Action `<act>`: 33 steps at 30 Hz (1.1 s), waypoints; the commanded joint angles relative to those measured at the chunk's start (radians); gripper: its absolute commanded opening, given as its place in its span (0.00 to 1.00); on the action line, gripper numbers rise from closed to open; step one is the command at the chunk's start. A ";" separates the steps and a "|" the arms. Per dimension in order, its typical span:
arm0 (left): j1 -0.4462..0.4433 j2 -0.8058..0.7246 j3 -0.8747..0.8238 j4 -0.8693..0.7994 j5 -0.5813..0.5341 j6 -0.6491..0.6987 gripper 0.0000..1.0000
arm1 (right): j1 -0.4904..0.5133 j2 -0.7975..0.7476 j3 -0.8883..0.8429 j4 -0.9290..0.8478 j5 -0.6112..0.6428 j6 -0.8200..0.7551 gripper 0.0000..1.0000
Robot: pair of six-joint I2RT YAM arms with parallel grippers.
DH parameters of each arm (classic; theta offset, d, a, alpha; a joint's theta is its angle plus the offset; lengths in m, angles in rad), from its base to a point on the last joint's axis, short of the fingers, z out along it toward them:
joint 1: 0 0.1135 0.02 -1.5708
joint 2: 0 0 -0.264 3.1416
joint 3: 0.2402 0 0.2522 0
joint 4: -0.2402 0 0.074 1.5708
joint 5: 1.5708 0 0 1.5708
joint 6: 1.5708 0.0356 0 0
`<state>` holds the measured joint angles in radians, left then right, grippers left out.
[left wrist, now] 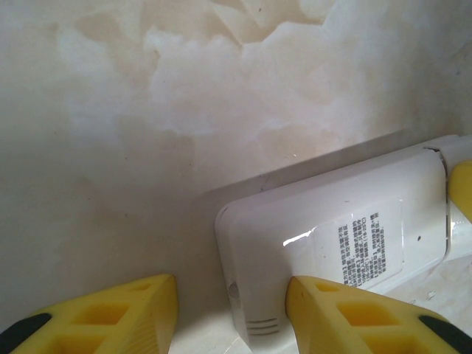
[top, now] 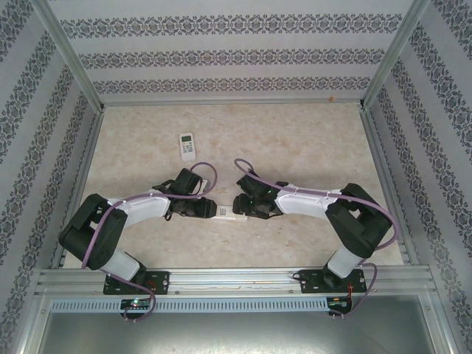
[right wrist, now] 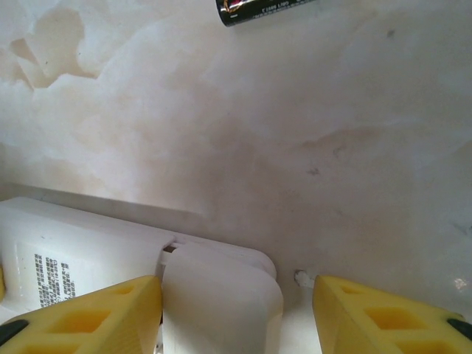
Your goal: Load the batteries into the remote control
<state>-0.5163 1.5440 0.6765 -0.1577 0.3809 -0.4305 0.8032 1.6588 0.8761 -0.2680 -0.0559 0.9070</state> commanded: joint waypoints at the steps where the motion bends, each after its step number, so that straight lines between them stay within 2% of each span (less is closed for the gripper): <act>1: -0.034 0.119 -0.057 0.070 -0.050 0.004 0.46 | 0.016 0.017 0.027 -0.032 0.024 0.015 0.56; 4: -0.033 0.119 -0.057 0.072 -0.048 0.003 0.46 | 0.016 0.024 0.027 -0.037 0.033 0.019 0.55; 11: -0.033 0.120 -0.059 0.076 -0.045 0.005 0.46 | 0.009 -0.025 0.028 -0.043 0.025 0.000 0.66; 16: -0.033 0.123 -0.057 0.079 -0.043 0.003 0.46 | -0.010 -0.077 0.014 -0.053 0.020 -0.004 0.66; 27: -0.032 0.125 -0.053 0.083 -0.038 -0.006 0.47 | -0.015 -0.115 -0.058 -0.025 0.004 0.018 0.42; 33: -0.033 0.133 -0.057 0.088 -0.037 -0.011 0.47 | -0.008 -0.066 -0.057 -0.012 -0.010 0.017 0.34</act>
<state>-0.5163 1.5478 0.6739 -0.1474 0.3847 -0.4309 0.7944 1.5654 0.8299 -0.2897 -0.0536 0.9184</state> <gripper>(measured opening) 0.469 0.354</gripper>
